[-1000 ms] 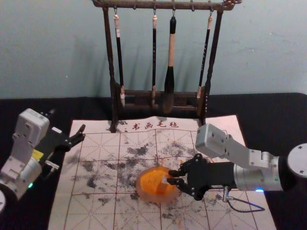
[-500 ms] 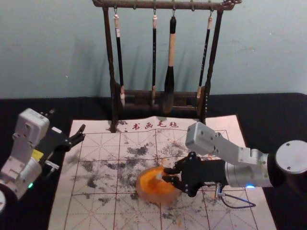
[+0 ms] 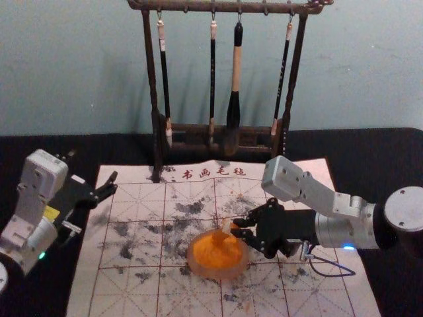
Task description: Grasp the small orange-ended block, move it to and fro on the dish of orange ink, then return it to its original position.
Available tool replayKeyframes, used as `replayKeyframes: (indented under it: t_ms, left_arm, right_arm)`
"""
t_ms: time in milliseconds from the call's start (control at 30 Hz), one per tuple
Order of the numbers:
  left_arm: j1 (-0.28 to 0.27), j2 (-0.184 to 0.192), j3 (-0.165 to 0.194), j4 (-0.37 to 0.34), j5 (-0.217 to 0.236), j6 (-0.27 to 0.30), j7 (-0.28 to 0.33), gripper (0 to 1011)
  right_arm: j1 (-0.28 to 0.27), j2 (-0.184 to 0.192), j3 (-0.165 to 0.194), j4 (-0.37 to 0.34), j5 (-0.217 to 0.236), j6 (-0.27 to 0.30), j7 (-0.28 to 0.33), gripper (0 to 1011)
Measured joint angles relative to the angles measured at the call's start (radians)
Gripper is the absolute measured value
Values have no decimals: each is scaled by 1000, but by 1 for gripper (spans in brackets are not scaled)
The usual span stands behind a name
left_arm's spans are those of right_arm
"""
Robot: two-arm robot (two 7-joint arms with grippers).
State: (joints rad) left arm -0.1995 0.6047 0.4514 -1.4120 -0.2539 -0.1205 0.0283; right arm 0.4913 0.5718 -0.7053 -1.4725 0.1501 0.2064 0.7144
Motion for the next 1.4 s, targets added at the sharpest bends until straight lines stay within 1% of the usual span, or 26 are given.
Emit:
replayKeyframes:
  t_ms: [200, 600, 800, 933, 1033, 1100, 1133, 1267, 1300, 1400]
  left_arm:
    - [0, 0, 0, 0, 0, 0, 0, 1001]
    - [0, 0, 0, 0, 0, 0, 0, 1001]
    - [0, 0, 0, 0, 0, 0, 0, 1001]
    - [0, 0, 0, 0, 0, 0, 0, 1001]
    - [0, 0, 0, 0, 0, 0, 0, 1001]
    - [0, 0, 0, 0, 0, 0, 0, 1001]
    - [0, 0, 0, 0, 0, 0, 0, 1001]
    - [0, 0, 0, 0, 0, 0, 0, 1001]
    - [0, 0, 0, 0, 0, 0, 0, 1001]
    - [0, 0, 0, 0, 0, 0, 0, 1001]
  right_arm:
    - [-12, 13, 14, -20, 5, 5, -6, 96]
    - [-51, 48, 52, -72, 35, 13, -19, 97]
    - [-82, 73, 87, -106, 60, 14, -39, 97]
    - [-113, 95, 120, -137, 82, 18, -61, 97]
    - [-148, 119, 158, -171, 106, 21, -85, 96]
    - [-164, 130, 175, -187, 118, 22, -96, 97]
    - [-181, 139, 193, -200, 129, 23, -108, 96]
    - [-216, 158, 228, -229, 151, 25, -131, 96]
    - [-236, 170, 248, -245, 162, 27, -140, 96]
    - [-271, 190, 279, -271, 179, 31, -156, 97]
